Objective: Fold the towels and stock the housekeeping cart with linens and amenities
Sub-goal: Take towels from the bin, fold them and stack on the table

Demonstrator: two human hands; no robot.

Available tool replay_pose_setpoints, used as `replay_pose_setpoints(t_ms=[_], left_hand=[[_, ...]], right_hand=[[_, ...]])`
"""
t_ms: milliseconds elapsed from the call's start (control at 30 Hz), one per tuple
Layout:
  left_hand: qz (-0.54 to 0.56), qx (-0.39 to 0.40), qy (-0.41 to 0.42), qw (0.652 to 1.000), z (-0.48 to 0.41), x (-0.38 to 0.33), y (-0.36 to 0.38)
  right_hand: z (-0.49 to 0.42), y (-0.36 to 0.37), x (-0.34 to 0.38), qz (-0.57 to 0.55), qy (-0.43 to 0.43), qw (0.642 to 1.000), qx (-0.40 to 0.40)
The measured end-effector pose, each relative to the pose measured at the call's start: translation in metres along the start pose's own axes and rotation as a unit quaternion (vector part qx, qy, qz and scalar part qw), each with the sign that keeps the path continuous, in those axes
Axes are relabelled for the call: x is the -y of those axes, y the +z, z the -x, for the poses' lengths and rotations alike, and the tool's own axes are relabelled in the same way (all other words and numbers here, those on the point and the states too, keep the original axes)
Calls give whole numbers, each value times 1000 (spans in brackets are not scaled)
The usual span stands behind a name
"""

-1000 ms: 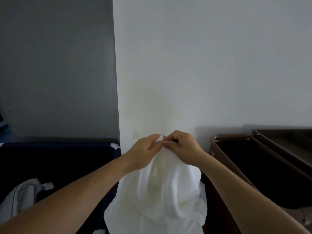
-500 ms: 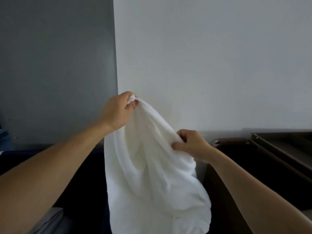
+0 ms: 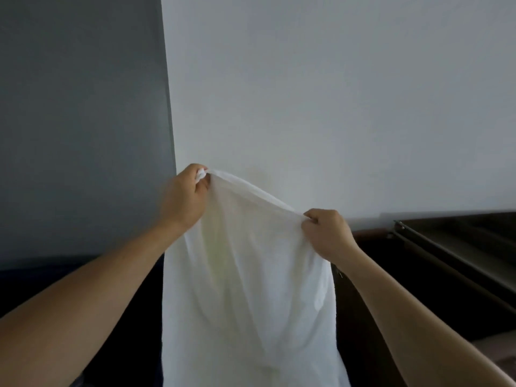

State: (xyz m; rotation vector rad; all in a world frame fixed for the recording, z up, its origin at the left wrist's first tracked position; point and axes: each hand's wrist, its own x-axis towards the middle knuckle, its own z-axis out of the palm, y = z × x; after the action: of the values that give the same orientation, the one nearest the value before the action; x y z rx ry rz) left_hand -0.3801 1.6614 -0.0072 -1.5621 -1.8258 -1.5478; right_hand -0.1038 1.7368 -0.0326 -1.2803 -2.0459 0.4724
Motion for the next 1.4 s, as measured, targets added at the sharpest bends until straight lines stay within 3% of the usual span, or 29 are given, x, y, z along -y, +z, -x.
replay_pose_setpoints(t_ms=[100,200,300,367,400,467,533,600,667,733,800,867,1000,1200,1333,1400], left_hand=[[-15,17,-1,1000,13,-10,5],[-18,30,-27,999,17,-15,5],[-46,28,-58,997,16,-6,2],[-70,32,-68,995,16,2,1],[-75,35,-74,994,17,5,2],[-63,42,-91,993,19,4,5],[-43,47,-94,994,21,0,9],[-44,48,-82,995,21,-2,8],[-50,44,-76,995,21,-2,4],[-54,41,-77,995,22,-2,0],[-60,46,-72,995,25,-3,-1],[-51,52,-72,995,30,-4,1],[-66,55,-55,995,36,-3,-4],[-84,70,-60,992,46,5,-12],[-83,63,-84,991,44,11,-18],[-86,62,-99,989,42,13,-18]], right_hand=[[7,12,-13,114,-48,992,0],[8,22,-31,132,-55,990,-13],[20,24,-28,56,-78,994,-52],[38,26,-24,-24,-200,978,-60],[49,30,-21,-68,-244,967,-17],[71,41,-13,-104,-223,954,173],[85,57,-8,-61,-105,918,379],[87,71,-10,-25,55,888,455],[78,71,-12,-107,176,886,415],[67,67,-17,-126,214,902,353],[58,64,-21,57,109,939,323],[56,66,-23,240,7,936,258],[49,75,-39,386,-7,910,149],[32,56,-65,339,10,940,36],[33,48,-81,314,-18,948,43],[34,48,-82,216,1,975,60]])
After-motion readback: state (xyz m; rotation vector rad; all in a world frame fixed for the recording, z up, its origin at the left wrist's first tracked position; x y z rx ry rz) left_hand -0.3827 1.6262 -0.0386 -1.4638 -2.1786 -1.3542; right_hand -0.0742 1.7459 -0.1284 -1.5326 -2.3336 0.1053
